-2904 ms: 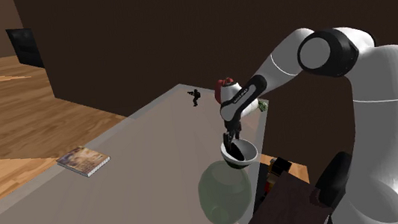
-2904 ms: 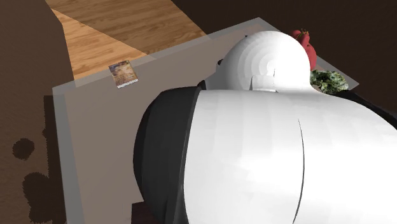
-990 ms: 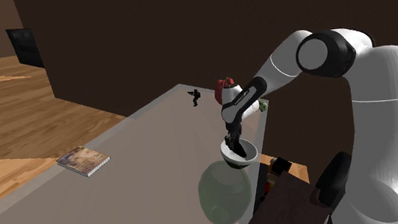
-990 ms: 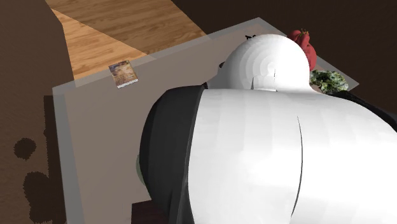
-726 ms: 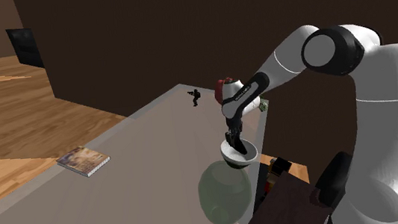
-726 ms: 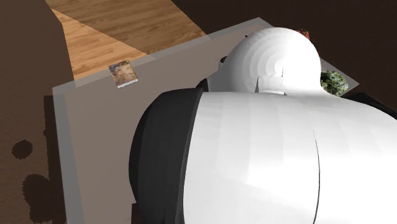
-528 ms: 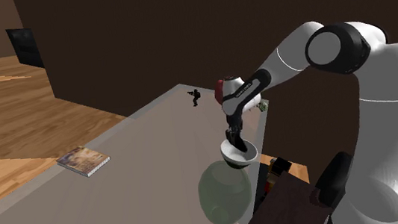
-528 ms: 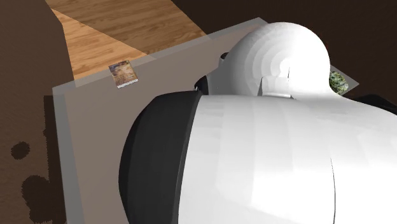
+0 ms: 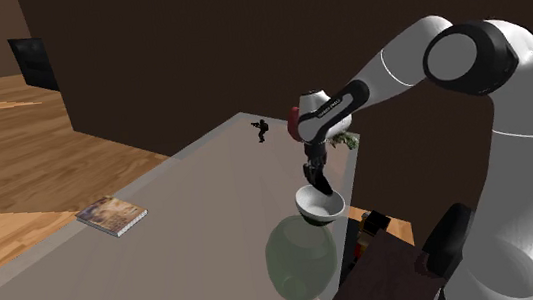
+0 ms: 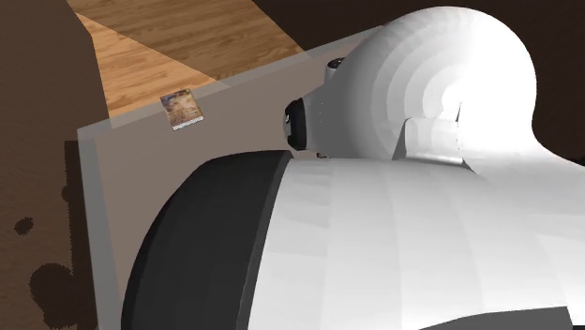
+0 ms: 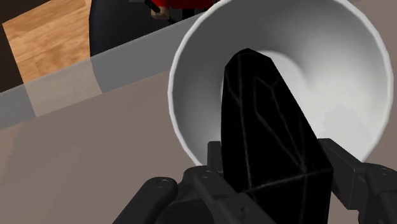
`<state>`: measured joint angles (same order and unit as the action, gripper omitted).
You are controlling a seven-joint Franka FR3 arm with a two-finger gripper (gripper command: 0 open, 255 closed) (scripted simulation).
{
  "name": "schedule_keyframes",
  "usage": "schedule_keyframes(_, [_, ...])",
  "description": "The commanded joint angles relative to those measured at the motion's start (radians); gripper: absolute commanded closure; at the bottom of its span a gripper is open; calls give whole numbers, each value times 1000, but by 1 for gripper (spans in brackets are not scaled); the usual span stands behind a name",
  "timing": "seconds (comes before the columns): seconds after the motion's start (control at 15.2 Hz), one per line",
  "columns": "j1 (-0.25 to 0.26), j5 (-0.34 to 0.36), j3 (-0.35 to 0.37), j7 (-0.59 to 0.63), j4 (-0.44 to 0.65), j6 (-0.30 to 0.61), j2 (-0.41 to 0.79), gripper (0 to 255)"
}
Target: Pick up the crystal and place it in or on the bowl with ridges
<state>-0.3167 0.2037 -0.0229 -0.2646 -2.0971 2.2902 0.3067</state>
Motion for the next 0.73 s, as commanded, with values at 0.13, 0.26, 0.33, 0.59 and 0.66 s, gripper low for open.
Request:
schedule_keyframes(0.13, [0,-6,2,-9,7,-44,-38,255])
schedule_keyframes(0.26, [0,-9,3,-14,12,-67,-55,255])
schedule_keyframes(0.33, [0,-10,3,-16,16,-78,-63,255])
schedule_keyframes(0.59, [0,-14,4,-21,-13,-113,-127,255])
schedule_keyframes(0.66, [1,-13,5,-21,-52,-115,-168,255])
